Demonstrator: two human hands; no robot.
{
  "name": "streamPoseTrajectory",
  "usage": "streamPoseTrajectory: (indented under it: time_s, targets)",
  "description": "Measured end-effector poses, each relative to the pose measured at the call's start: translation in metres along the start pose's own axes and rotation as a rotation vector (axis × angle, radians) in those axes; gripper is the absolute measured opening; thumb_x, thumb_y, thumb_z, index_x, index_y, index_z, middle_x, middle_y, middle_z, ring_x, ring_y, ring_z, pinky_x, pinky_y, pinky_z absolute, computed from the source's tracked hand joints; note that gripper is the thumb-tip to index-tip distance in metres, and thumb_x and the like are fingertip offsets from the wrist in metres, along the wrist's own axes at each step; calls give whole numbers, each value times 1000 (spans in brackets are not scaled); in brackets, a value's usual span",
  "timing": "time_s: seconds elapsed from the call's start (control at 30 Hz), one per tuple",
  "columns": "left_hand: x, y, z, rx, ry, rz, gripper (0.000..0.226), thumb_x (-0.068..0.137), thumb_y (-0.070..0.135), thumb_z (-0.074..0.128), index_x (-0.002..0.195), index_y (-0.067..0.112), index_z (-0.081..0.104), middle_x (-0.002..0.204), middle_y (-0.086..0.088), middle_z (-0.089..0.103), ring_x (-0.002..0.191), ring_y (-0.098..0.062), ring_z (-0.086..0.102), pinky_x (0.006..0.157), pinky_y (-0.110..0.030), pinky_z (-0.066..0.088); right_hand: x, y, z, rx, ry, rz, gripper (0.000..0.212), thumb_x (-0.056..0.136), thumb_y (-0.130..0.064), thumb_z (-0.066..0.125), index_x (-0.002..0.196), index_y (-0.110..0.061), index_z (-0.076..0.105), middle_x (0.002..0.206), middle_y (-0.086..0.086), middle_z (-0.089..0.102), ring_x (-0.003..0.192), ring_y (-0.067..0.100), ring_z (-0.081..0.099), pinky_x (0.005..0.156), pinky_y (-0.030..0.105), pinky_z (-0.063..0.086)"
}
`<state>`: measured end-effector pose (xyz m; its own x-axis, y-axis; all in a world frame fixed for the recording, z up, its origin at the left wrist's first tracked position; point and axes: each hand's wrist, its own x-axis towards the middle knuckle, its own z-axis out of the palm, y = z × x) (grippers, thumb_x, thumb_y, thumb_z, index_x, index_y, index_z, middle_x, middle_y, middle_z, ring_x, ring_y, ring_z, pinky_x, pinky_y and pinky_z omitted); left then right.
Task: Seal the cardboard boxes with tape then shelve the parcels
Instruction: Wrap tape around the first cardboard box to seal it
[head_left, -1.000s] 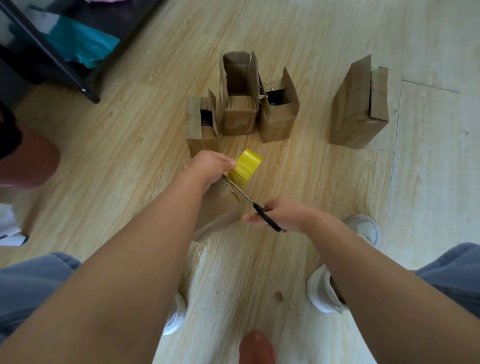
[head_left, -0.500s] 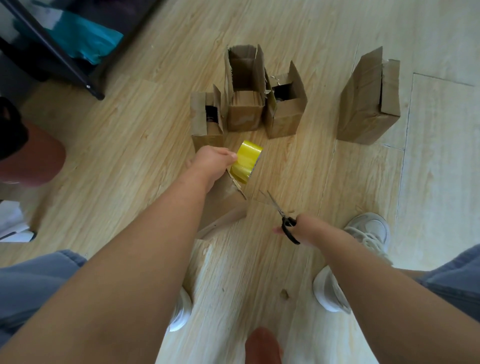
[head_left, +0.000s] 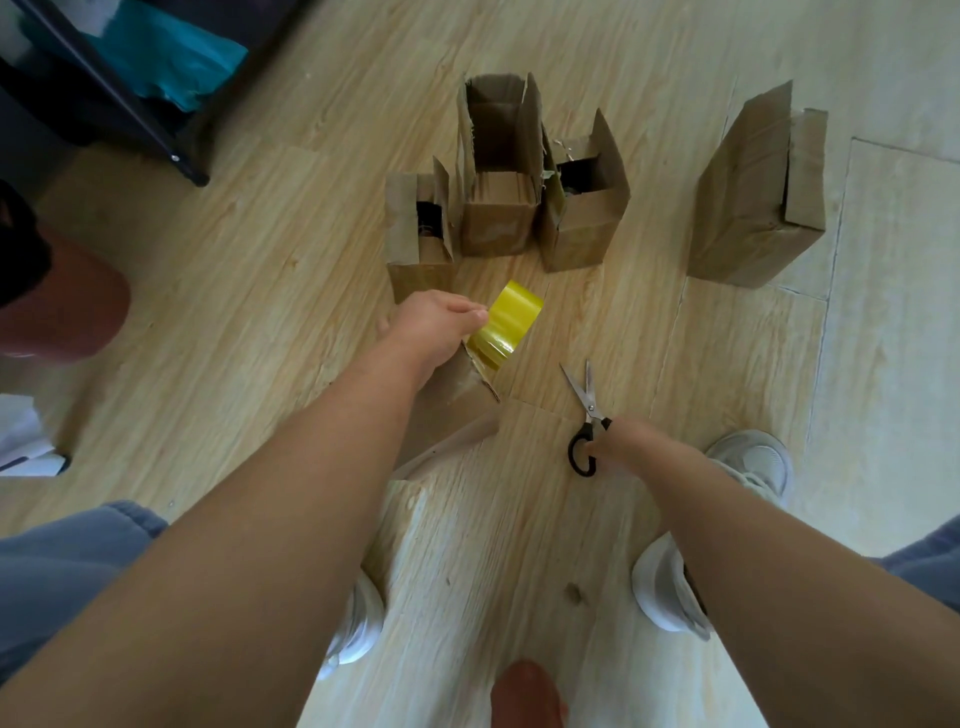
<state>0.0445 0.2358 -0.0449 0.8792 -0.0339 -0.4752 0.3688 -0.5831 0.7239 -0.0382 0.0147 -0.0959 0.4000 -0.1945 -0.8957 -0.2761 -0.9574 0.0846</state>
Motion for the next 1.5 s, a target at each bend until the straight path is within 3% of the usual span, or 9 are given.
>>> streamPoseTrajectory:
  time_s: [0.13,0.23,0.37,0.47,0.6,0.7,0.8,1.03,1.5]
  targets:
    - [0,-1,1,17,-6,2,30,78,44,70,57,65,63,95,30,57,128,-18,50,118,-50,23,-5,6,-14,247,238,-53,28,103,-18,51,130,-8,52,99,6,58,81,17,58,64,24,45]
    - [-5,4,-1,46,-26,9,16,70,52,66,58,63,64,104,25,61,127,-17,51,117,-49,25,-21,0,-35,537,579,-289,63,95,-7,60,152,-20,36,152,4,41,131,24,49,97,32,46]
    - [-9,5,-2,140,-55,37,12,88,42,68,81,50,72,133,15,58,132,-18,46,117,-53,22,-44,-31,-66,458,620,-564,97,85,-14,77,157,-40,18,165,-5,19,148,22,29,111,44,42]
    - [-10,4,-3,202,-75,71,11,89,43,67,81,50,69,133,15,56,131,-16,46,117,-53,22,-45,-44,-76,297,626,-666,71,87,-29,72,149,-38,38,156,-1,37,142,23,36,111,47,40]
    - [-18,9,-4,187,-66,91,4,82,54,64,80,53,68,129,13,54,130,-20,44,114,-50,28,-43,-43,-73,329,639,-662,26,87,-28,68,112,-31,61,120,-3,58,112,21,56,86,38,49]
    - [-26,7,-5,121,30,80,37,85,51,62,120,40,64,137,5,49,128,-22,46,109,-43,38,-46,-34,-68,415,683,-657,37,87,-20,73,121,-25,61,131,-1,51,110,20,55,79,31,42]
    - [-40,9,-4,375,154,28,60,86,49,62,140,27,49,141,0,49,131,-25,46,111,-47,34,-48,-27,-67,430,694,-668,41,85,-15,75,122,-24,60,135,-3,48,107,19,55,83,35,49]
    - [-52,10,4,508,114,-92,60,70,65,60,112,23,57,120,-2,59,121,-26,47,111,-51,24,-51,-25,-65,259,769,-666,44,85,-11,72,122,-28,56,133,-5,46,102,20,55,80,38,55]
    - [-47,10,9,637,55,42,69,72,61,62,129,23,52,135,1,53,132,-23,40,116,-50,19,-49,-28,-74,28,781,-600,67,88,4,63,137,-39,45,126,-1,42,97,20,50,82,38,55]
